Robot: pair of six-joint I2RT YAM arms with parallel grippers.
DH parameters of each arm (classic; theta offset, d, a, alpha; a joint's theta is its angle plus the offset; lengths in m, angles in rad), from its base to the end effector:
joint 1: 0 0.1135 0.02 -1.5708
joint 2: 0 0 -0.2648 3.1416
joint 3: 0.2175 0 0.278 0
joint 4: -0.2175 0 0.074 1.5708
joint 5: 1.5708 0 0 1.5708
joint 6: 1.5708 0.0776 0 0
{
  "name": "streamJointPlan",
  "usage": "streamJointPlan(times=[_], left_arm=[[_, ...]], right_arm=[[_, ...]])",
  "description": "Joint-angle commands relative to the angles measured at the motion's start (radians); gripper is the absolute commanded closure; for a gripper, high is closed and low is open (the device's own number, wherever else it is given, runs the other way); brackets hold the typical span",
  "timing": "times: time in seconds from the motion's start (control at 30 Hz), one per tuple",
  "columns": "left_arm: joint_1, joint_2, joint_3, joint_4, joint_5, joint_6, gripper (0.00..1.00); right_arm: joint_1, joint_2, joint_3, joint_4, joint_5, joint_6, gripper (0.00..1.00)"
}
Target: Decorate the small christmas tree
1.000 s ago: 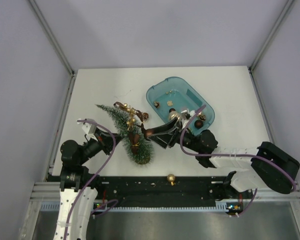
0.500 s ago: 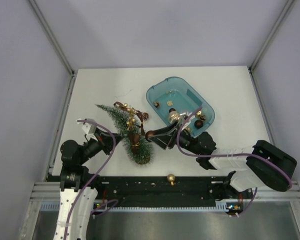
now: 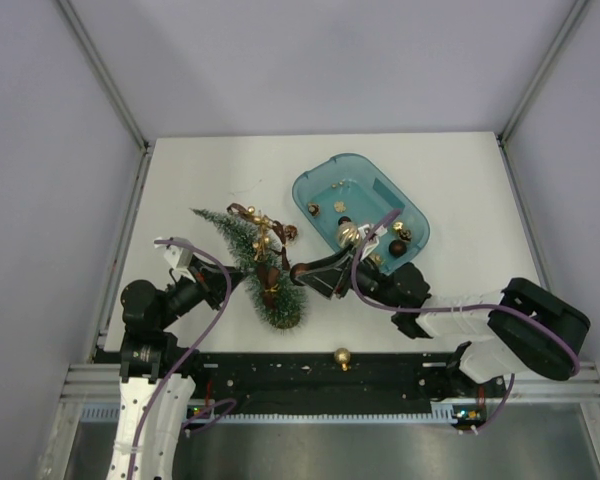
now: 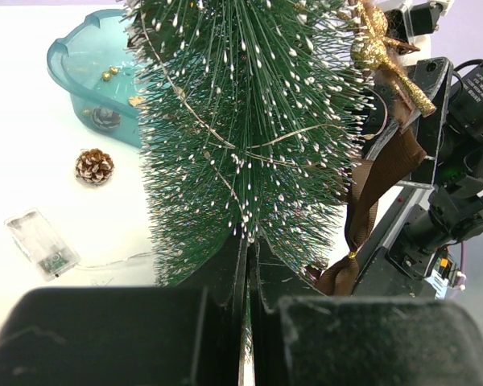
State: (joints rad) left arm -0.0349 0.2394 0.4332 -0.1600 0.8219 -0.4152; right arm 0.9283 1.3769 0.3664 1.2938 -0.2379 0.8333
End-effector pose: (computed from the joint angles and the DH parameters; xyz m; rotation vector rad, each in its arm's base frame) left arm 0.1423 -0.0618 0.2917 0.3777 1.5891 -0.9762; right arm 0.1696 0.2572 0.2170 -0.3043 1.4603 1.6262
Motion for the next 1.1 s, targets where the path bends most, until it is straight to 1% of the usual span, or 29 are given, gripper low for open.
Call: streamJointPlan(times=[0.0,0.13,0.47,0.77,1.07], left_arm=[[0.0,-0.041,0.001,0.017,0.008,0.01,1.0],[0.0,-0.041,0.001,0.02,0.008,0.009,1.0],[-0.002,-0.04,0.002,0.019,0.008,0.01,1.0],[0.0,-0.035,0.002,0.02,0.008,0.012,1.0],[0.0,-0.038,0.001,0.022,0.008,0.01,1.0]], right_arm=[[-0.008,-0.033,0.052,0.427,-0.049,0.044,1.0],[-0.006,-0.038,0.075,0.427,-0.063,0.055,1.0],[-0.031,-0.038,0.071,0.429,-0.049,0.053,1.0],[-0.04,0.011,0.098,0.427,-0.054,0.058,1.0],[-0.042,0.039,0.138,0.429,-0.092,0.096,1.0]])
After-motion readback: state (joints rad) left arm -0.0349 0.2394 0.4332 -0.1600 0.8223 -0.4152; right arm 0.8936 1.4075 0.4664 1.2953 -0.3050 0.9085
